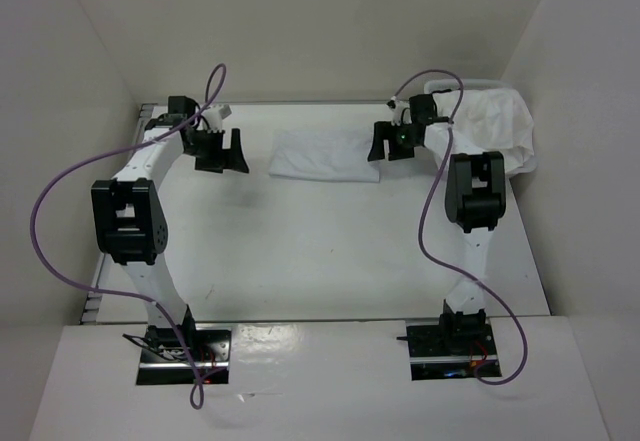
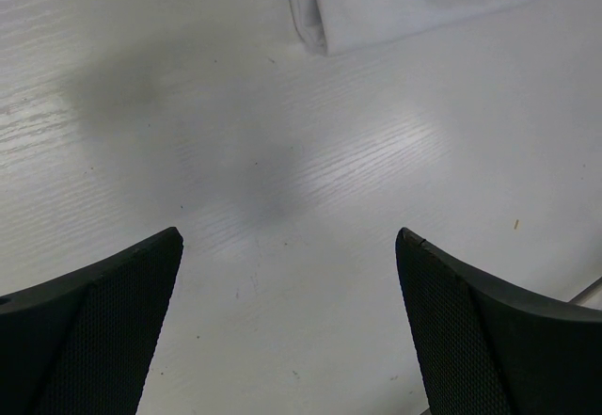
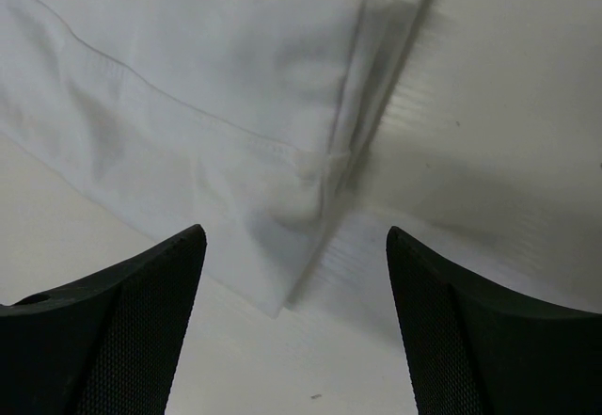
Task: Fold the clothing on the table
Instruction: Fold the skirt
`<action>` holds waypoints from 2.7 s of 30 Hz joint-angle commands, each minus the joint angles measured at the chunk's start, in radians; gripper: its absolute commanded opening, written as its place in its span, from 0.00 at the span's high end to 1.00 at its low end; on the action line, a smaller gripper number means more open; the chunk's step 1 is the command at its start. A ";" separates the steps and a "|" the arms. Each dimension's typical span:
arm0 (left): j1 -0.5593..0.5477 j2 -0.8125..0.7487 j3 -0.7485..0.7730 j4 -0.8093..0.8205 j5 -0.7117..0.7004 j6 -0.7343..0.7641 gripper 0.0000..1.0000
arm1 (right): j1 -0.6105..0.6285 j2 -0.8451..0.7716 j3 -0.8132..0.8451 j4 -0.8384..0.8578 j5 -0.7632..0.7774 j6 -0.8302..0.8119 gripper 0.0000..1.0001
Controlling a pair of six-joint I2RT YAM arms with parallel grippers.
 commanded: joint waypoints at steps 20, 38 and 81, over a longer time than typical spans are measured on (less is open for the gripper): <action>0.030 -0.052 -0.023 0.002 0.023 0.045 0.00 | 0.114 0.018 0.056 0.020 0.141 -0.023 0.20; 0.030 -0.061 -0.032 0.011 0.023 0.045 0.00 | 0.114 0.047 0.065 0.038 0.263 -0.033 0.28; 0.048 -0.061 -0.041 0.020 0.012 0.055 0.00 | 0.191 0.107 0.119 -0.023 0.401 -0.060 0.94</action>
